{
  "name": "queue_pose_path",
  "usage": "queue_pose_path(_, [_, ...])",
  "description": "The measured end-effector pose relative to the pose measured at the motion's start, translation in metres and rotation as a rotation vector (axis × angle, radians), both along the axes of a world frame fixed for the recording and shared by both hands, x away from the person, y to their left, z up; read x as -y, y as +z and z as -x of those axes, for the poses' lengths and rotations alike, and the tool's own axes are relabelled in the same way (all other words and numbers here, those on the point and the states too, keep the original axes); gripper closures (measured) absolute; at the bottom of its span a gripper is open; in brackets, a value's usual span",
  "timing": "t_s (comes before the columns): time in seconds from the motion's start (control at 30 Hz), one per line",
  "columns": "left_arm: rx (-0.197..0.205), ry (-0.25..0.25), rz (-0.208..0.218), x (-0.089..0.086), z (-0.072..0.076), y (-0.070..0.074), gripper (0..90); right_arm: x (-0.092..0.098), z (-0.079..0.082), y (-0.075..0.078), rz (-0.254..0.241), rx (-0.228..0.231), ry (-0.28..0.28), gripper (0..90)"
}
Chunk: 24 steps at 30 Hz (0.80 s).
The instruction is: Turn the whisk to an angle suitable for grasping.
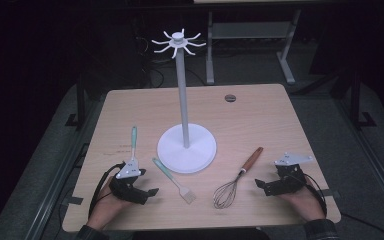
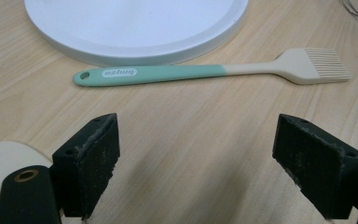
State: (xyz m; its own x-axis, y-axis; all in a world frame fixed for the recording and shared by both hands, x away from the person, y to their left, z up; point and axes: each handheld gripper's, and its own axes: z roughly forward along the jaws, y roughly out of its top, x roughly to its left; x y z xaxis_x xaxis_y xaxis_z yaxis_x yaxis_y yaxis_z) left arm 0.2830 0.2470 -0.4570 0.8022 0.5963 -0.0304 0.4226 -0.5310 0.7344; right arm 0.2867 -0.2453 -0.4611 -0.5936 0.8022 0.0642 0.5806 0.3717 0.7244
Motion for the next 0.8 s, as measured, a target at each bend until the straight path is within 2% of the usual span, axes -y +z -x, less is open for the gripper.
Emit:
queue_pose_path(0.17, [0.009,0.002,-0.005,-0.002,0.001,0.001,14.1,-0.002,0.001,0.003,-0.005,-0.004,0.008,4.6])
queue_pose_path(0.27, [0.008,0.01,0.0,-0.005,0.001,0.003,14.1,-0.002,0.0,0.008,-0.007,-0.009,0.0,15.1])
queue_pose_path(0.33, [0.005,0.017,0.006,-0.005,0.001,0.003,14.1,-0.002,-0.001,0.009,-0.003,-0.009,-0.009,16.6])
queue_pose_path(0.37, [0.003,0.014,0.001,-0.006,0.001,0.003,14.1,-0.002,-0.004,0.013,-0.002,-0.012,-0.016,25.8])
queue_pose_path(0.4, [-0.001,0.024,0.018,-0.006,0.001,0.002,14.1,-0.001,-0.006,0.014,-0.003,-0.014,-0.013,30.5])
queue_pose_path(0.47, [-0.006,0.004,0.02,-0.009,0.0,0.003,14.1,0.001,-0.009,0.016,-0.012,-0.012,-0.006,42.1])
queue_pose_path(0.5, [-0.006,0.004,0.02,-0.009,0.0,0.003,14.1,0.001,-0.009,0.016,-0.012,-0.012,-0.006,42.1])
queue_pose_path(0.53, [-0.007,0.011,0.035,-0.009,0.0,0.003,14.1,0.002,-0.011,0.017,-0.015,-0.01,-0.014,47.7])
queue_pose_path(0.6, [-0.003,0.004,0.028,-0.011,0.0,0.005,14.1,0.004,-0.016,0.021,-0.014,-0.015,-0.024,64.8])
queue_pose_path(0.63, [-0.003,0.004,0.028,-0.011,0.0,0.005,14.1,0.004,-0.016,0.021,-0.014,-0.015,-0.024,64.8])
queue_pose_path(0.67, [-0.004,0.009,0.031,-0.011,0.0,0.005,14.1,0.004,-0.021,0.023,-0.015,-0.018,-0.025,74.6])
queue_pose_path(0.8, [-0.008,0.01,0.04,-0.01,0.001,0.004,14.1,0.006,-0.033,0.024,-0.012,-0.022,-0.024,90.0])
